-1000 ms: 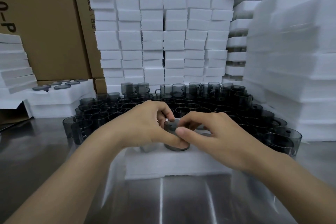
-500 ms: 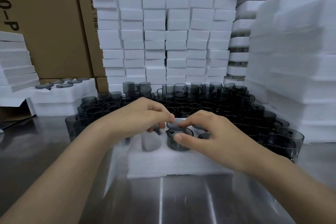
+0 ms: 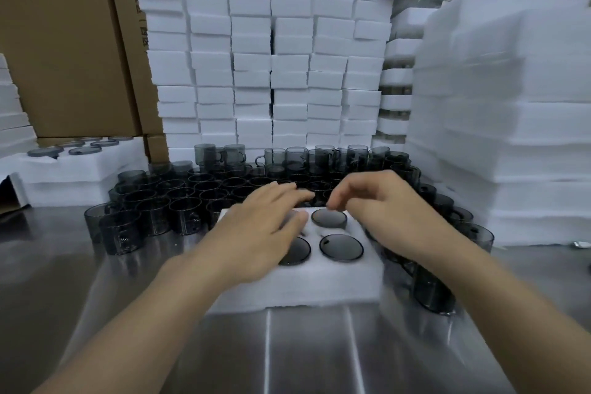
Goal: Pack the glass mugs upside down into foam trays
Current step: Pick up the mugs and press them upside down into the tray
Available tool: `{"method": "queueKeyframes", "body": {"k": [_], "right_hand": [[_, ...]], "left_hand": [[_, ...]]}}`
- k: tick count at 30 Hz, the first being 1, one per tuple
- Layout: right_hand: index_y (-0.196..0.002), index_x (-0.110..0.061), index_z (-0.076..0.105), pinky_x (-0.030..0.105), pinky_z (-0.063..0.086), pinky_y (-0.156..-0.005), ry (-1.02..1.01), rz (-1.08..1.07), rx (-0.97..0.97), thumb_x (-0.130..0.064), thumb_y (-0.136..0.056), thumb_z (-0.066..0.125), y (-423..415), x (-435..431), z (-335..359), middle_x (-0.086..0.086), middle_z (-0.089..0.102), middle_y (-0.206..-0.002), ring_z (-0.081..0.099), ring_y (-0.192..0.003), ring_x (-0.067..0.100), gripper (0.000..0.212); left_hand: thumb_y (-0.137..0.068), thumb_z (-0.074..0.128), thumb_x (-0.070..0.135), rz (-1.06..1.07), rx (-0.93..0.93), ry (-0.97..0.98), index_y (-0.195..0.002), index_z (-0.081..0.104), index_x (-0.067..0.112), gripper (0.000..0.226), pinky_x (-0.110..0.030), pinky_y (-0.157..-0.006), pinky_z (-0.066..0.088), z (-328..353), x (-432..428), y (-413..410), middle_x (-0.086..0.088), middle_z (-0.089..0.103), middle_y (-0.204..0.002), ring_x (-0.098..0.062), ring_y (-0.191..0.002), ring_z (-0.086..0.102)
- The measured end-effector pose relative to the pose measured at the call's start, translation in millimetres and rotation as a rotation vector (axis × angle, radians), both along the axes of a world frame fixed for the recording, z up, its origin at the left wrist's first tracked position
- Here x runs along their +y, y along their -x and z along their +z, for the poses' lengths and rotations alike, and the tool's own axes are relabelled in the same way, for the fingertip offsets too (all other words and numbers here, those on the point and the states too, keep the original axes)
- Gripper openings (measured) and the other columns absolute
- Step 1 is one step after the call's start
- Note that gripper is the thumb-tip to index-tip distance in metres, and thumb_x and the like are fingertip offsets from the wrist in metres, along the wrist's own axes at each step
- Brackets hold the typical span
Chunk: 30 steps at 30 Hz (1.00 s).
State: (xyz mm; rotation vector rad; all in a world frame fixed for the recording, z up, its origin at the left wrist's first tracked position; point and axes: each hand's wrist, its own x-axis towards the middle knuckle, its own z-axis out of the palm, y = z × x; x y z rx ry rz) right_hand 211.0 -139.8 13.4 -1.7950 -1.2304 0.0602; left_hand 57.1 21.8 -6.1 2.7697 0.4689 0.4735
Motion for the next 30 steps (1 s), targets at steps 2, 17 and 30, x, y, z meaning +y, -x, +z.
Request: {"method": "queueKeyframes", "body": {"k": [2,17,30], "right_hand": [[-0.079,-0.035,0.077,0.049,0.058,-0.078,-0.148,-0.156,0.079,-0.016,-0.074,0.048,-16,-6,4,-0.011,0.078,-0.081,0.075,-0.085,0.023,0.035],[-0.084,-0.031,0.080,0.030,0.055,-0.074,0.859,-0.326,-0.278,-0.042,-0.090,0.078,-27,-49,32,-0.015,0.073,-0.083,0.068,-0.084,0.009,0.013],[-0.108,-0.043,0.074,0.037,0.056,-0.079,0.152,-0.393,-0.630,-0.032,-0.100,0.070,-4,-35,37,-0.021,0.071,-0.093,0.069,-0.093,0.017,0.014]], "left_hand": [[-0.114,0.019,0.053,-0.013,0.221,-0.003,-0.164,0.020,0.056,0.050,-0.042,-0.134,0.002,-1,-2,-1,0.023,0.007,-0.177,-0.005,-0.164,-0.006],[-0.103,0.054,0.037,0.147,-0.559,-0.160,-0.084,0.066,0.030,0.024,-0.039,-0.066,0.054,3,-23,4,0.012,0.066,-0.073,-0.011,-0.071,0.062],[-0.100,0.062,0.027,0.068,-0.621,0.392,-0.078,0.077,0.029,0.027,-0.029,-0.055,0.050,13,-21,-2,0.004,0.070,-0.069,-0.012,-0.057,0.062]]}}
